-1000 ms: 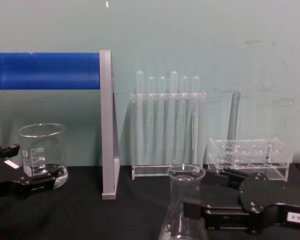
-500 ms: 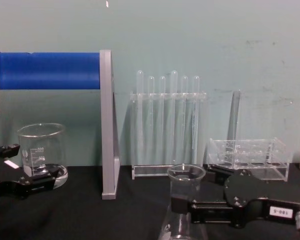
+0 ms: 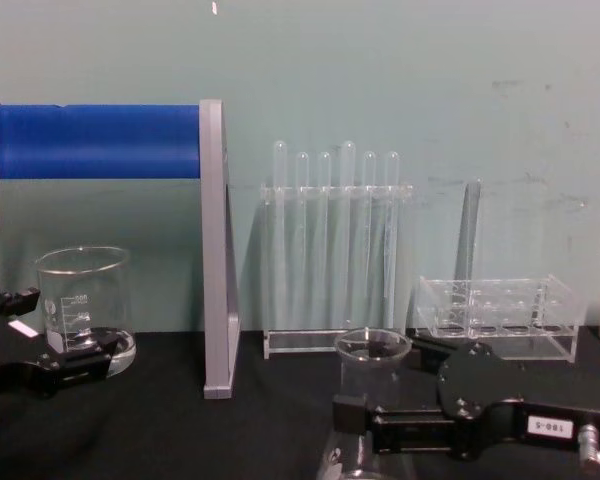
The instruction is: Grasp the erlenmeyer flask with one hand, shake it three times, then place it back.
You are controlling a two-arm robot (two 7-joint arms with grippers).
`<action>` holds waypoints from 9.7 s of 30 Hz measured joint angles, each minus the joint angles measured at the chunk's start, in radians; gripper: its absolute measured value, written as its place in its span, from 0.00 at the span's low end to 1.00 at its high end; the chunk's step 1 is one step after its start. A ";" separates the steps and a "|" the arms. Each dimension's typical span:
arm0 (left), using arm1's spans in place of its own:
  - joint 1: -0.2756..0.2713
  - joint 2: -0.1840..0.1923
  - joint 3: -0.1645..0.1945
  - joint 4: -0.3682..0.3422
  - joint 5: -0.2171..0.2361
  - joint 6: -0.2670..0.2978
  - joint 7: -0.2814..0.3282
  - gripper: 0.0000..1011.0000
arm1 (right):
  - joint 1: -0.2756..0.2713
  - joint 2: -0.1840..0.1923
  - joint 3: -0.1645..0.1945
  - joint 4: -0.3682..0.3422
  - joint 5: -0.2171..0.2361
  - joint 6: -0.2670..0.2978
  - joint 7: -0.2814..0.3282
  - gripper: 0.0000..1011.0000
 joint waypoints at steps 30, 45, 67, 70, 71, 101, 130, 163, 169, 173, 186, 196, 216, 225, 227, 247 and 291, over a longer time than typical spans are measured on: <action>0.000 0.000 0.000 0.000 0.000 0.000 0.000 0.99 | 0.002 -0.001 -0.003 0.000 -0.007 0.001 -0.006 0.99; 0.000 0.000 0.000 0.000 0.000 0.000 0.000 0.99 | 0.002 -0.001 -0.002 0.000 -0.005 0.001 -0.005 0.94; 0.000 0.000 0.000 0.000 0.000 0.000 0.000 0.99 | 0.002 -0.001 -0.002 0.000 -0.005 0.001 -0.005 0.44; 0.000 0.000 0.000 0.000 0.000 0.000 0.000 0.99 | 0.002 -0.001 -0.002 0.000 -0.005 0.001 -0.005 0.44; 0.000 0.000 0.000 0.000 0.000 0.000 0.000 0.99 | 0.002 -0.001 -0.002 0.000 -0.005 0.001 -0.005 0.44; 0.000 0.000 0.000 0.000 0.000 0.000 0.000 0.99 | -0.225 0.050 0.207 -0.367 -0.027 0.049 -0.426 0.44; 0.000 0.000 0.000 0.000 0.000 0.000 0.000 0.99 | -0.355 0.015 0.366 -0.481 -0.122 0.133 -0.634 0.44; 0.000 0.000 0.000 0.000 0.000 0.000 0.000 0.99 | -0.200 0.046 0.117 -0.442 -0.072 0.134 -0.213 0.44; 0.000 0.000 0.000 0.000 0.000 0.000 0.000 0.99 | -0.191 0.051 0.106 -0.438 -0.061 0.127 -0.218 0.44; 0.000 0.000 0.000 0.000 0.000 0.000 0.000 0.99 | -0.194 0.054 0.119 -0.433 -0.054 0.121 -0.249 0.44; 0.000 0.000 0.000 0.000 0.000 0.000 0.000 0.99 | -0.261 0.057 0.255 -0.431 -0.073 0.104 -0.433 0.44; 0.000 0.000 0.000 0.000 0.000 0.000 0.000 0.99 | -0.328 0.046 0.369 -0.451 -0.101 0.120 -0.565 0.44; 0.000 0.000 0.000 0.000 0.000 0.000 0.000 0.99 | -0.278 0.003 0.315 -0.424 -0.130 0.152 -0.436 0.44; 0.000 0.000 0.000 0.000 0.000 0.000 0.000 0.99 | -0.216 -0.003 0.212 -0.404 -0.124 0.153 -0.320 0.44; 0.000 0.000 0.000 0.000 0.000 0.000 0.000 0.99 | -0.202 -0.003 0.188 -0.402 -0.120 0.151 -0.295 0.44; 0.000 0.000 0.000 0.000 0.000 0.000 0.000 0.99 | -0.177 0.022 0.167 -0.385 -0.089 0.137 -0.322 0.44; 0.000 0.000 0.000 0.000 0.000 0.000 0.000 0.99 | -0.290 0.014 0.383 -0.416 -0.119 0.181 -0.450 0.44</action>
